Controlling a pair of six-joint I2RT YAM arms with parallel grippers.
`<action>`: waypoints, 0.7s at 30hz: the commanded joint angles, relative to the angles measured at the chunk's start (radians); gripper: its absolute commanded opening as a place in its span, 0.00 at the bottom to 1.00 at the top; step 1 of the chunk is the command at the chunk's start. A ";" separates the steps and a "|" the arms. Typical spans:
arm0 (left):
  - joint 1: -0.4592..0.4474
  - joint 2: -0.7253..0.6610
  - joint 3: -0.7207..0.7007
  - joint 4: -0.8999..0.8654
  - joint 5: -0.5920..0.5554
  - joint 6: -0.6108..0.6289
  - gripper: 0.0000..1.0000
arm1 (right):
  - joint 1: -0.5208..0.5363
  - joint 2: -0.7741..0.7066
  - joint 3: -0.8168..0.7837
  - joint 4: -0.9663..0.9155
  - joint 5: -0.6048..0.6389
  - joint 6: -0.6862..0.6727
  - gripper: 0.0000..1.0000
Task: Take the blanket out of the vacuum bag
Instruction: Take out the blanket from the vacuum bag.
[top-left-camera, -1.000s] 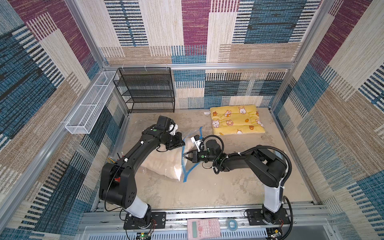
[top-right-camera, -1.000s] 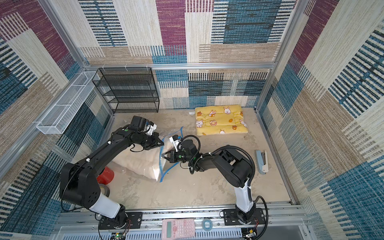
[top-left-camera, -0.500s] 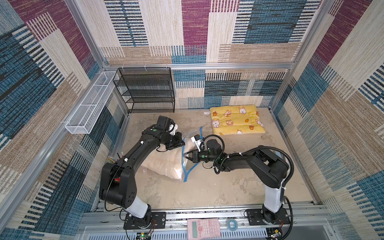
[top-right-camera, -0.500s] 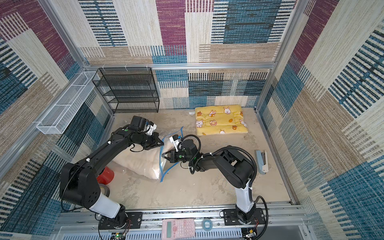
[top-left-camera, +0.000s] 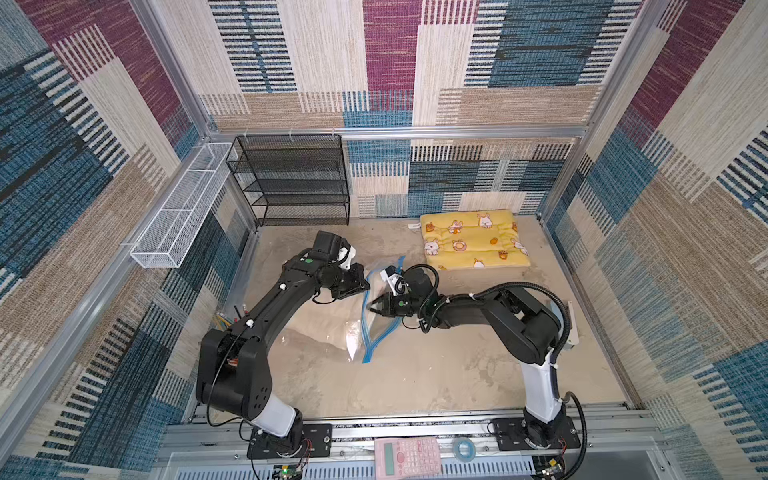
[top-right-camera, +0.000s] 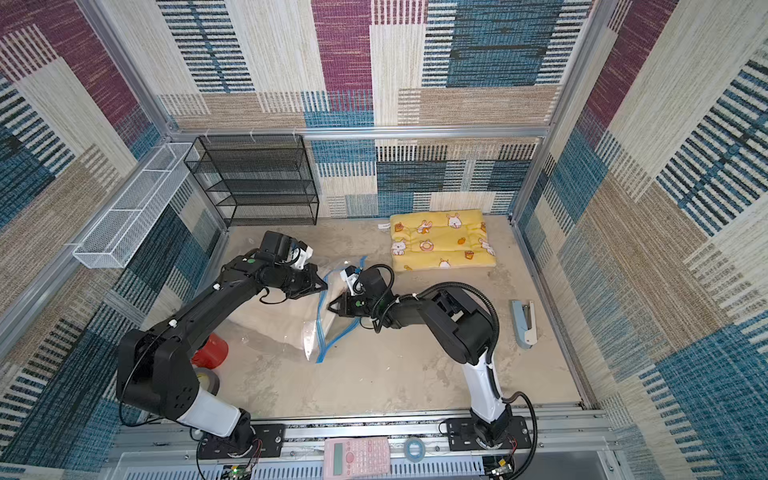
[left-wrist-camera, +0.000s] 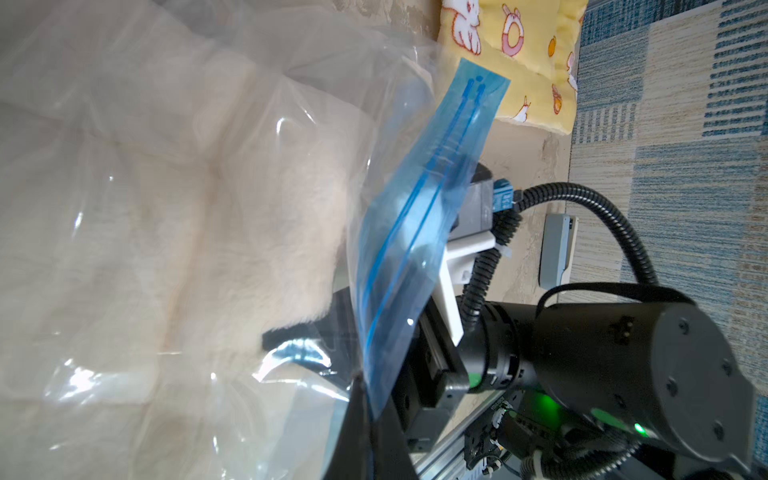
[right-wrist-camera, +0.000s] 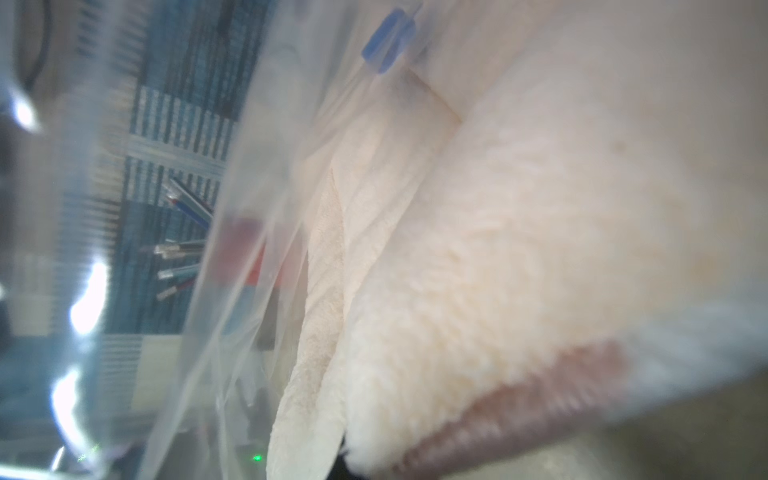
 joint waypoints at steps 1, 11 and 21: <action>-0.002 -0.013 0.009 -0.009 -0.031 0.030 0.00 | 0.000 -0.018 0.012 -0.047 -0.011 -0.032 0.00; -0.008 -0.020 0.011 -0.019 -0.060 0.039 0.00 | 0.000 -0.111 -0.010 -0.139 0.000 -0.087 0.00; -0.008 -0.023 0.014 -0.023 -0.071 0.042 0.00 | -0.019 -0.144 0.009 -0.204 0.044 -0.119 0.00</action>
